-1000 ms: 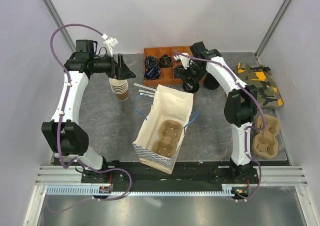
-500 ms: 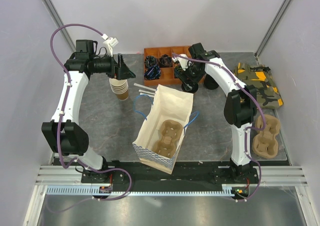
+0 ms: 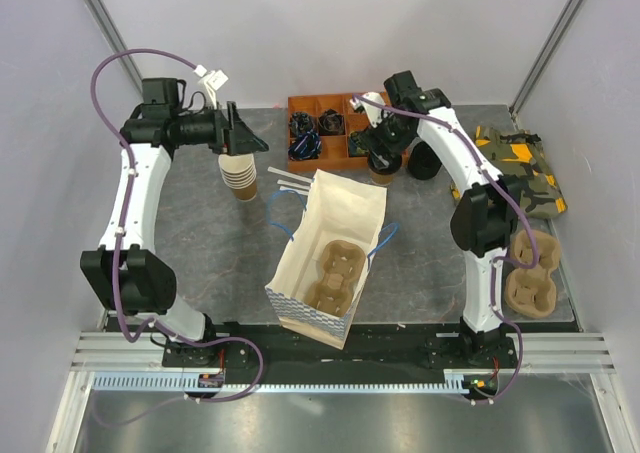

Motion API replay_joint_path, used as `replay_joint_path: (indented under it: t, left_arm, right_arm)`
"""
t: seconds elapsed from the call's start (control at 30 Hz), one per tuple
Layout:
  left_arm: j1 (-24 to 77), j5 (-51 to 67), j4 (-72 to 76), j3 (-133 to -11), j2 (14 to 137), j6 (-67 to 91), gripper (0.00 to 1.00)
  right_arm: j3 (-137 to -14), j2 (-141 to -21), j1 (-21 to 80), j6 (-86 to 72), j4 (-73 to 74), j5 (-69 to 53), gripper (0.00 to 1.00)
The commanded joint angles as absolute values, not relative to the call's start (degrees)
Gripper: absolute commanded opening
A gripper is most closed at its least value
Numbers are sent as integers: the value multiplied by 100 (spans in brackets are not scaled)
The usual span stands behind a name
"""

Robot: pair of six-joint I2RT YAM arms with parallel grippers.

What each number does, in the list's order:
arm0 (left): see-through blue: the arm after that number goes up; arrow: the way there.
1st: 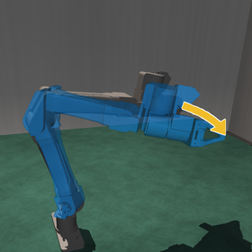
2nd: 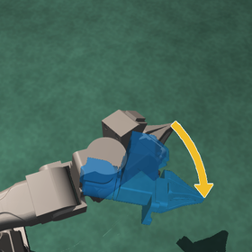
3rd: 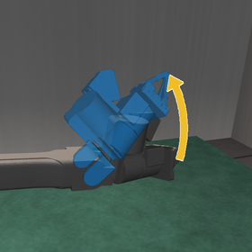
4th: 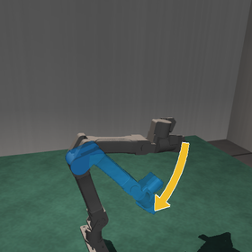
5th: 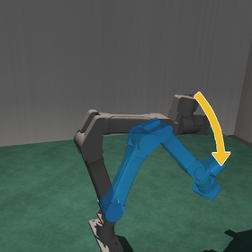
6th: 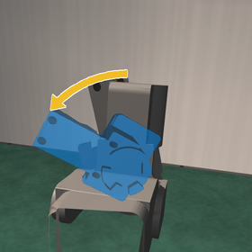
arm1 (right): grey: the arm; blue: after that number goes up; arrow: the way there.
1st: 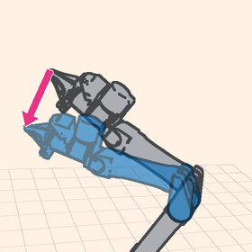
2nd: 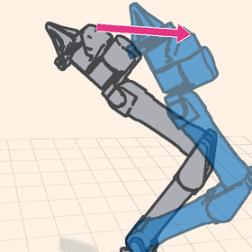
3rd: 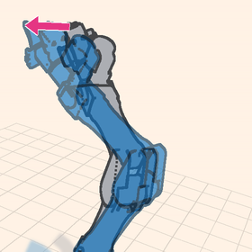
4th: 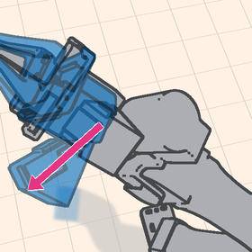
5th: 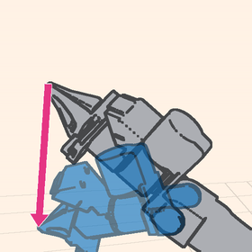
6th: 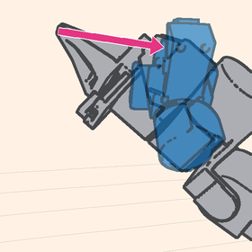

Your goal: Pack the takeout coffee

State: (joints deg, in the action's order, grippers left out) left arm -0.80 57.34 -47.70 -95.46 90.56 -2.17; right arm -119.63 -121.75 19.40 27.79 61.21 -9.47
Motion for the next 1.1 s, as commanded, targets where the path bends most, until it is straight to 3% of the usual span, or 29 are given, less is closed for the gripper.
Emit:
replay_joint_path:
  t: [0.0,0.13,0.37,0.63,0.8,1.07]
  left_arm:
    - [-579,6730,-4579,-9853,8640,816,86]
    - [-703,7268,-4614,-9520,8114,713,86]
    - [-703,7383,-5569,-8351,6821,-876,88]
    - [-668,7383,-6793,-7893,6048,-2380,92]
    - [-449,7076,-6426,-7200,5539,-1892,89]
    - [665,6049,-4159,-6048,4808,631,88]
  right_arm:
    - [-12919,-11558,1784,2584,6521,-870,42]
    - [-13385,-11076,1775,2558,6714,-835,43]
    - [-14001,-10337,1986,2329,6803,-1089,42]
    - [-13571,-9230,3365,2409,6750,-888,41]
    - [-13184,-8904,3962,2215,6899,-817,40]
    - [-13025,-8684,4859,2346,7409,-844,40]
